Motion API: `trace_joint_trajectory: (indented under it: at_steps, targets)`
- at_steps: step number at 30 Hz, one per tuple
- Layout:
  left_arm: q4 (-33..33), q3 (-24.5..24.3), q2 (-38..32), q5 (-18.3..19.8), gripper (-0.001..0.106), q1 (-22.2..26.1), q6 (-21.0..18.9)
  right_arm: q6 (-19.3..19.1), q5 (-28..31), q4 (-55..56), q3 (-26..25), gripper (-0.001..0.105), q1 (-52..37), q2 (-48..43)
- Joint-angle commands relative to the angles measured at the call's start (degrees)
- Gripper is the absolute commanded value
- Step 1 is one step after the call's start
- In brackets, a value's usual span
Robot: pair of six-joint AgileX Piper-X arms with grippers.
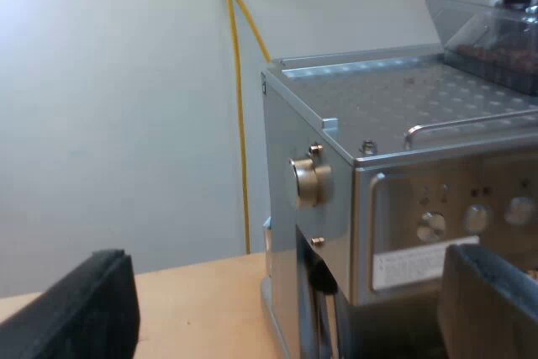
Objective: Pour the beans into the coffee machine
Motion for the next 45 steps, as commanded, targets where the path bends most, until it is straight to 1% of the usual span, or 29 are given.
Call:
trace_joint_trajectory:
  at_steps: [1,5,9,13,14,18,19,22,27,33,34,35,42,45]
  targets:
    - [6.36,-0.25,-4.25,-0.51,0.079,-0.12,0.07,-0.87,-0.55,1.39,-0.31,0.069,-0.29,-3.32]
    - [14.04,-0.25,-10.12,-0.7,0.079,-0.12,2.06,-0.87,-0.55,1.97,-0.31,0.069,-0.29,-7.65]
    - [16.92,-0.34,-15.61,-1.25,0.079,-0.12,2.05,-0.87,-0.55,3.39,-0.31,0.069,-0.29,-10.54]
    - [22.92,-2.4,-15.23,-1.37,0.079,-0.12,2.05,-1.42,-0.55,5.36,-0.31,0.069,-0.29,-15.19]
    - [24.17,-2.69,-15.21,-2.31,0.079,-0.12,2.2,-1.45,-0.55,5.44,-0.31,0.069,-0.29,-15.4]
    - [25.6,-2.68,-15.47,-2.43,0.079,-0.12,2.19,-1.73,-0.55,6.42,-0.31,0.069,-0.29,-16.68]
    - [25.94,-2.68,-15.47,-2.43,0.079,-0.12,2.19,-1.78,-0.55,11.05,-0.31,0.069,-0.29,-20.34]
    - [25.92,-2.68,-15.47,-2.43,0.079,-0.12,2.19,-1.78,-0.55,13.93,-0.31,0.069,-0.29,-22.39]
    - [26.37,-2.68,-15.47,-2.43,0.079,-0.12,2.19,-1.78,-0.55,17.06,-0.2,0.069,-0.29,-22.29]
    - [31.14,-2.55,-15.47,-2.92,0.079,-0.12,2.38,-1.78,-0.55,17.74,0.89,0.069,-0.29,-22.29]
    - [33.56,-1.57,-15.47,-4.63,0.079,-0.12,2.45,-1.78,-0.55,17.74,1.55,0.069,-0.29,-22.29]
    - [33.87,-0.87,-15.47,-5.03,0.079,-0.12,2.45,-1.78,-0.55,17.74,1.87,0.069,-0.29,-22.29]
    - [34.07,4.24,-15.47,-5.19,0.079,-0.12,2.45,-1.78,-0.55,17.74,6.37,0.069,-0.29,-22.29]
    - [32.65,5.1,-15.47,-5.04,0.079,-0.12,2.58,-1.78,-0.55,17.74,8.19,0.069,-0.29,-22.29]
